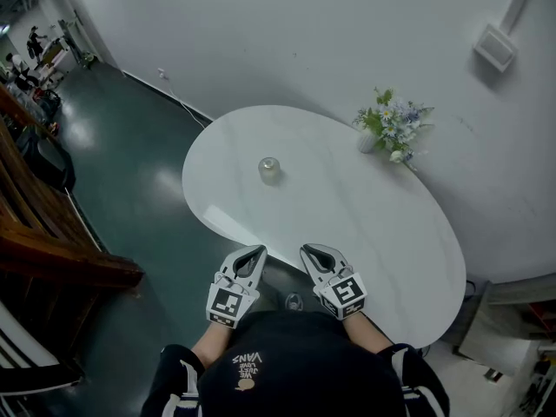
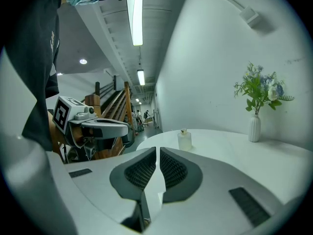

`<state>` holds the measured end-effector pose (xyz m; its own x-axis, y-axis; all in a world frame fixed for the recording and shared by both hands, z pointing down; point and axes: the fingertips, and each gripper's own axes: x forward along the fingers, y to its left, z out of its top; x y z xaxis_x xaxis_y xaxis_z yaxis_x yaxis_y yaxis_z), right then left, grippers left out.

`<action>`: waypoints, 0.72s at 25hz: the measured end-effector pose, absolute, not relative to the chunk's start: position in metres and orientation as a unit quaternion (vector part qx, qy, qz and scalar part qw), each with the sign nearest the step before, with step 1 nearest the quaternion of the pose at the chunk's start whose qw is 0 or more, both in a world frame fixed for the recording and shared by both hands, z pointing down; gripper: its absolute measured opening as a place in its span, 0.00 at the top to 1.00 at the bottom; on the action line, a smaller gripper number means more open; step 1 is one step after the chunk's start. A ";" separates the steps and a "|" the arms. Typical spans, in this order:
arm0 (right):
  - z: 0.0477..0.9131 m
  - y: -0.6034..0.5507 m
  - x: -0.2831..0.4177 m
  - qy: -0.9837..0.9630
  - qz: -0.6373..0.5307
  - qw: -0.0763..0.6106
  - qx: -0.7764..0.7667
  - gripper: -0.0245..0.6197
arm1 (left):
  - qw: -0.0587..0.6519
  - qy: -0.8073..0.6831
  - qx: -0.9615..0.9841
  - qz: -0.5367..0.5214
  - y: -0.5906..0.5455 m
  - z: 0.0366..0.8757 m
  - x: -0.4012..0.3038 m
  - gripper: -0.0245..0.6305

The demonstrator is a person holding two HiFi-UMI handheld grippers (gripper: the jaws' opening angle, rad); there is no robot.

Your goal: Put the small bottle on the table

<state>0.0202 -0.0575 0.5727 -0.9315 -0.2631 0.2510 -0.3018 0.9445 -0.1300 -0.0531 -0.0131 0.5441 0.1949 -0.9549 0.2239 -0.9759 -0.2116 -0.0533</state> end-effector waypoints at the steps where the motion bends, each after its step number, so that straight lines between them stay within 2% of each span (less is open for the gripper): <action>1: 0.573 -0.056 0.021 -0.979 0.081 0.117 0.144 0.88 | 0.051 -0.627 0.771 0.103 -0.012 0.545 -0.051 0.93; 18: 0.571 -0.058 0.032 -0.979 0.073 0.120 0.148 0.89 | 0.059 -0.640 0.761 0.085 -0.003 0.541 -0.044 0.93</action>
<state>0.0317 -0.0584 0.5713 -0.9271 -0.2731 0.2568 -0.3083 0.9452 -0.1076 -0.0436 -0.0032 0.5406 0.1663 -0.9645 0.2053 -0.9846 -0.1740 -0.0198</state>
